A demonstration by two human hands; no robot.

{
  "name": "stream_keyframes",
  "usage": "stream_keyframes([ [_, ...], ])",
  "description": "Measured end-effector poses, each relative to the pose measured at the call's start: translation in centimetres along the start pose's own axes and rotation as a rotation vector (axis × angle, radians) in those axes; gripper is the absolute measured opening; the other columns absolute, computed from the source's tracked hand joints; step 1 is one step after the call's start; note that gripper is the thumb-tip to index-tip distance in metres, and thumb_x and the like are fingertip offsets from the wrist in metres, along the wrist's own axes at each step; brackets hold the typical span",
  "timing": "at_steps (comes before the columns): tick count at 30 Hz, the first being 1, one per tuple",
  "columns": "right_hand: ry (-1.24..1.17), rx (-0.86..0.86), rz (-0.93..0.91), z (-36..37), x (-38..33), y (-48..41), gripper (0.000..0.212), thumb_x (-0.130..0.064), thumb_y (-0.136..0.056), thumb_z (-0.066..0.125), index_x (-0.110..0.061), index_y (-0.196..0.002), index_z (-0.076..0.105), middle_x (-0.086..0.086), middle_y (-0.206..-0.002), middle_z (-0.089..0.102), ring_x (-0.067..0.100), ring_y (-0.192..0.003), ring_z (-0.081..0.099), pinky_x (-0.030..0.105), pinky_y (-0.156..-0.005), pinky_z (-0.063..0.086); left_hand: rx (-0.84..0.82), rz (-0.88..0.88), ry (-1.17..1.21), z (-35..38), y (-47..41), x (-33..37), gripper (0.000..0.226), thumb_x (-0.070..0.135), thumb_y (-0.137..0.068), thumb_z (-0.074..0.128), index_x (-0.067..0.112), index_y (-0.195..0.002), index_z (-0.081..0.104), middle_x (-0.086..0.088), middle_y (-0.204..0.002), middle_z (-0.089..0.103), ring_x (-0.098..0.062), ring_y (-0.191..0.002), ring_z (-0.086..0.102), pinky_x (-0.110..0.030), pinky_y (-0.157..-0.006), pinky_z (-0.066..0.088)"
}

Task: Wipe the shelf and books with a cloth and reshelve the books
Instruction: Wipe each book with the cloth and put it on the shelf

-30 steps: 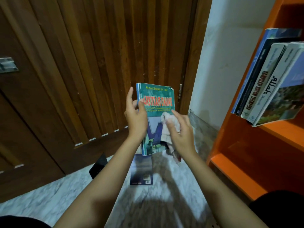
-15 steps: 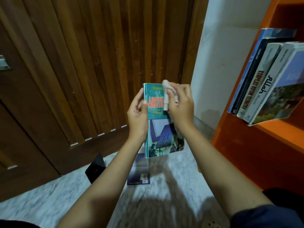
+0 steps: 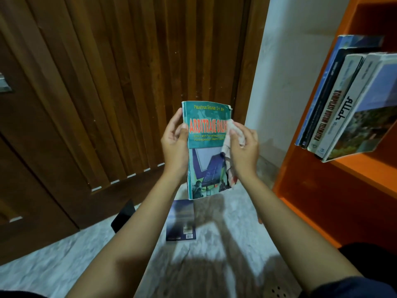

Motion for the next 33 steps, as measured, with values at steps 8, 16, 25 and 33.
stream_keyframes([
  [8, -0.057, -0.111, -0.232, 1.9, -2.9, 4.6, 0.025, -0.017, -0.089, 0.062, -0.011, -0.112, 0.068, 0.004, -0.101, 0.06, 0.006, -0.093, 0.055, 0.007, -0.082, 0.041, 0.149, -0.065, 0.15, -0.6, -1.2, -0.9, 0.033, 0.005, -0.096, 0.047, 0.021, -0.125, 0.054, -0.014, -0.116, 0.064, -0.018, -0.089, 0.064, -0.03, -0.069, 0.054],
  [16, 0.063, -0.242, -0.397, 2.0, -2.1, 9.0, 0.027, -0.027, -0.091, 0.054, -0.021, -0.116, 0.063, 0.001, -0.102, 0.055, 0.007, -0.092, 0.053, 0.008, -0.077, 0.043, 0.26, -0.077, 0.227, -2.5, -2.2, 0.7, 0.031, 0.005, -0.096, 0.047, 0.02, -0.122, 0.056, 0.001, -0.097, 0.07, -0.014, -0.081, 0.067, -0.033, -0.068, 0.056],
  [25, -0.088, -0.174, 0.047, -3.9, -0.9, 2.4, 0.025, -0.03, -0.09, 0.051, -0.024, -0.115, 0.056, 0.004, -0.12, 0.059, 0.015, -0.11, 0.056, 0.022, -0.093, 0.046, -0.006, -0.103, 0.261, 2.9, 0.2, 2.3, 0.03, 0.007, -0.097, 0.047, 0.023, -0.119, 0.058, -0.007, -0.106, 0.066, -0.011, -0.076, 0.066, -0.035, -0.07, 0.055],
  [33, -0.194, -0.029, 0.151, -13.7, -3.8, 0.0, 0.033, -0.007, -0.094, 0.053, -0.016, -0.125, 0.055, -0.002, -0.122, 0.057, 0.007, -0.109, 0.055, 0.013, -0.085, 0.048, -0.193, -0.044, 0.299, 11.8, 3.7, 4.3, 0.037, 0.001, -0.096, 0.046, 0.018, -0.127, 0.053, -0.008, -0.118, 0.064, -0.009, -0.082, 0.066, -0.028, -0.07, 0.056],
])
Point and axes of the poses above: each hand's wrist, its own y-axis away from the middle knuckle, its own z-axis out of the palm, x = y × z, the point moved 8 cm from there along -y, towards the middle knuckle
